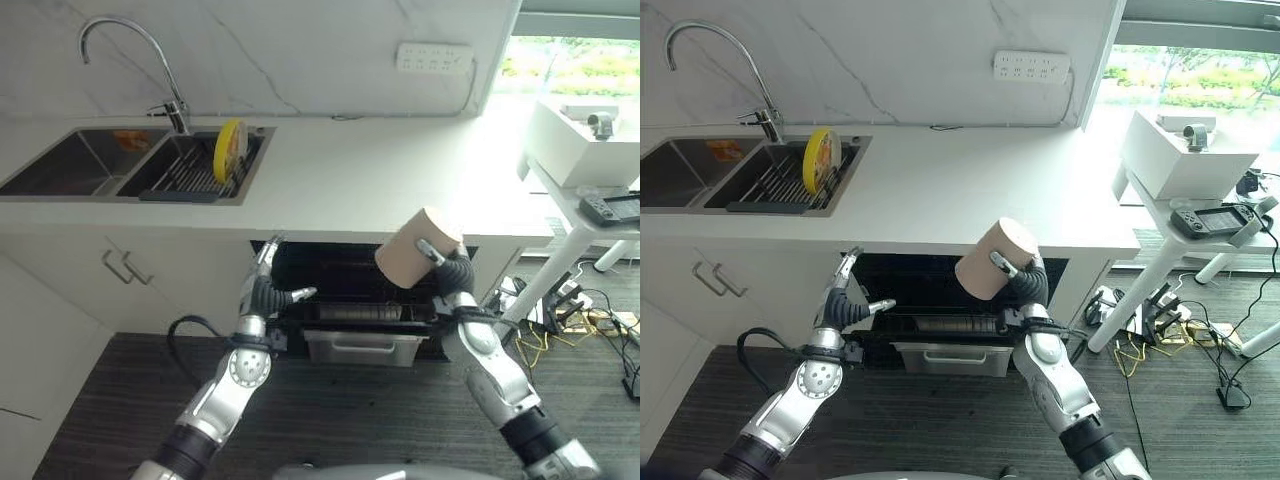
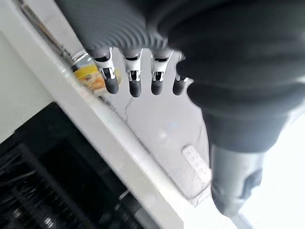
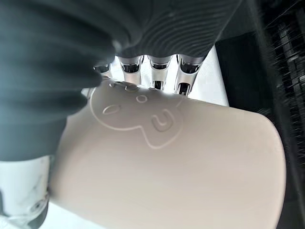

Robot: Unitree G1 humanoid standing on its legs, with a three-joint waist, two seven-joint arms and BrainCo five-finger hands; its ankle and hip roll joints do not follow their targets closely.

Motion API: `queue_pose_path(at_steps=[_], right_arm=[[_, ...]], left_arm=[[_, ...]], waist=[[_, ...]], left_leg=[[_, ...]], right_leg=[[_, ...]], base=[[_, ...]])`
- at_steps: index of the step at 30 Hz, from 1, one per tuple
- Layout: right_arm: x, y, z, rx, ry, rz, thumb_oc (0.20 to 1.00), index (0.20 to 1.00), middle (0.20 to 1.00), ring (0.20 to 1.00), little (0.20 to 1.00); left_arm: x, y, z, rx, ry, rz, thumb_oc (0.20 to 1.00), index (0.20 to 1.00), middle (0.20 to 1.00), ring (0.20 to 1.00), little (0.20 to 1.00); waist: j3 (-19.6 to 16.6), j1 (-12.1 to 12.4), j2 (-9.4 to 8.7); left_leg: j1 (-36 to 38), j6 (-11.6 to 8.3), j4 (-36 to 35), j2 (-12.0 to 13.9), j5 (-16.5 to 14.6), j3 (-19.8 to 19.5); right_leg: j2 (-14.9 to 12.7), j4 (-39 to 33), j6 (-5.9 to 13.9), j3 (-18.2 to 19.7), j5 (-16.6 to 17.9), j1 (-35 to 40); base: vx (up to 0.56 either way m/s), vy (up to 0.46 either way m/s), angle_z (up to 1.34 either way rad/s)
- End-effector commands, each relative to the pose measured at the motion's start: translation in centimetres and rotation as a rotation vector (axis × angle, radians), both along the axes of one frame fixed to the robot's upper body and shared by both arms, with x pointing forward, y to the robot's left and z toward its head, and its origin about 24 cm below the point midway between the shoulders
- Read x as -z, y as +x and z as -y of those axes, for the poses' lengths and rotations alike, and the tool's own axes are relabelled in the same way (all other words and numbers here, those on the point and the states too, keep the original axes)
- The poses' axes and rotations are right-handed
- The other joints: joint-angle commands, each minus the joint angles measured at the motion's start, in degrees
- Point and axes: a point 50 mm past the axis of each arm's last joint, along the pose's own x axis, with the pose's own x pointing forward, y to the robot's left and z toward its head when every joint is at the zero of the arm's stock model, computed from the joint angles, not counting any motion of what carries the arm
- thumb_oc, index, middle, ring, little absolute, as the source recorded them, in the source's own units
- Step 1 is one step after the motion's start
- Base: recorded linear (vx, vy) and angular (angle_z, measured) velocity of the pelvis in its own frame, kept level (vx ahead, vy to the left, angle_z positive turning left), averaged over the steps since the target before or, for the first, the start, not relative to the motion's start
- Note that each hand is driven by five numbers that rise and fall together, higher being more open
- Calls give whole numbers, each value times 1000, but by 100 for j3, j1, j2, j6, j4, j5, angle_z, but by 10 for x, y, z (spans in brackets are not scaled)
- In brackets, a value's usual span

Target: Place the dishes in the dishwasher.

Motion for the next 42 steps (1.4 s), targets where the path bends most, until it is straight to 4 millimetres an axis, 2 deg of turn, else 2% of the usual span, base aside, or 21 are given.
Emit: queue_pose_path(at_steps=[1,4,6,7,9,11,12,14,15,20,22,23,25,26,27,28,32,35,39,42], right_arm=[[-60,6,4,-61,107,308,200,200,200,200,200],[-59,4,20,-50,141,324,200,200,200,200,200],[-57,4,25,-37,155,330,200,200,200,200,200],[-55,1,27,-25,172,327,200,200,200,200,200],[-51,-4,29,-22,181,323,200,200,200,200,200],[-49,-4,27,-41,176,314,200,200,200,200,200],[-49,-3,26,-67,165,320,200,200,200,200,200],[-51,-2,26,-96,160,332,200,200,200,200,200],[-52,-2,30,-92,167,331,200,200,200,200,200],[-53,1,34,-86,193,322,200,200,200,200,200],[-56,0,38,-74,155,327,200,200,200,200,200],[-61,1,39,-53,145,341,200,200,200,200,200],[-66,4,40,-24,128,365,200,200,200,200,200],[-64,4,40,-26,161,347,200,200,200,200,200],[-63,4,40,-31,166,343,200,200,200,200,200],[-63,3,37,-55,155,353,200,200,200,200,200],[-75,1,32,-69,157,399,200,200,200,200,200],[-84,3,30,-103,123,419,200,200,200,200,200],[-84,5,29,-124,109,390,200,200,200,200,200],[-83,7,28,-135,90,380,200,200,200,200,200]], left_arm=[[-18,9,5,162,38,46,1000,1000,1000,1000,1000],[-10,10,-5,180,85,-10,1000,1000,1000,1000,1000],[-4,12,-7,203,130,-55,1000,1000,1000,1000,1000],[-1,13,-8,255,193,-99,1000,1000,1000,1000,1000],[0,12,-4,349,285,-140,1000,1000,1000,1000,1000],[-1,12,-3,375,320,-162,1000,1000,1000,1000,1000],[-5,15,-4,368,324,-158,1000,1000,1000,1000,1000],[-10,19,-7,359,340,-154,1000,1000,1000,1000,1000],[-11,20,-10,356,347,-162,1000,1000,1000,1000,1000],[-6,16,-7,403,439,-203,1000,1000,1000,1000,1000],[-9,18,-4,406,429,-183,1000,1000,1000,1000,1000],[-11,17,-1,422,424,-177,1000,1000,1000,1000,1000],[-14,19,1,440,428,-186,1000,1000,1000,1000,1000],[-14,20,3,454,436,-193,1000,1000,1000,1000,1000],[-14,20,3,456,437,-192,1000,1000,1000,1000,1000],[-14,20,2,453,458,-191,1000,1000,1000,1000,1000],[-17,22,0,446,484,-182,1000,1000,1000,1000,1000],[-21,26,5,469,521,-166,1000,1000,1000,1000,1000],[-21,29,6,476,588,-198,1000,1000,1000,1000,1000],[-16,34,1,405,608,-228,1000,1000,1000,1000,1000]], waist=[[131,-52,-7],[335,-214,-1],[360,-273,27],[360,-340,53],[393,-420,70],[401,-458,43],[408,-541,17],[409,-626,21],[377,-671,42],[284,-695,110],[328,-732,96],[407,-638,167],[463,-661,261],[461,-720,307],[461,-727,321],[450,-744,331],[485,-776,317],[500,-817,344],[575,-853,373],[736,-888,430]], left_leg=[[-4,-86,248,259,-13,-67],[-455,-43,1017,207,-226,-24],[-471,105,1006,98,-303,-22],[-402,270,903,-37,-337,-23],[-277,492,770,-244,-397,-68],[-205,541,660,-393,-427,-121],[-129,508,606,-452,-480,-155],[-56,466,559,-439,-530,-77],[-84,435,572,-396,-511,-45],[-107,258,548,-125,-374,34],[-312,230,1115,-226,-584,-204],[-542,63,1126,-80,-379,-604],[-526,-2,688,117,-73,-598],[-468,-53,439,225,61,-436],[-433,-72,357,246,108,-385],[-376,-71,134,246,163,-312],[-613,-103,34,220,135,-262],[-768,-150,34,211,82,-181],[-829,-166,34,271,137,-37],[-885,-171,34,269,222,53]], right_leg=[[-620,666,433,-96,-423,66],[-722,1083,385,43,-495,-228],[-802,1324,462,131,-565,-337],[-845,1721,548,196,-502,-473],[-893,2575,607,343,-151,-903],[-806,2342,595,392,-88,-1029],[-747,1833,613,452,-20,-1130],[-760,1446,661,519,71,-1193],[-676,1299,662,630,-18,-1136],[-392,1139,488,581,-367,-787],[-294,1150,343,767,-418,-726],[-205,1135,308,900,-442,-681],[-255,1081,335,892,-393,-731],[-380,956,413,806,-320,-733],[-411,899,428,778,-283,-722],[-510,700,530,775,-139,-730],[-729,412,700,712,141,-940],[-800,267,726,709,167,-1038],[-845,333,734,692,151,-1136],[-883,528,730,693,72,-1278]], base=[[-29,232,-2],[-165,371,7],[-55,381,19],[17,306,13],[43,247,16],[65,26,11],[71,-103,-19],[66,-170,-10],[78,-249,17],[133,-233,22],[202,-1,21],[214,224,30],[135,290,9],[61,195,-31],[84,147,-54],[51,48,-36],[-23,29,-40],[-34,110,18],[-6,25,2],[-39,85,-3]])
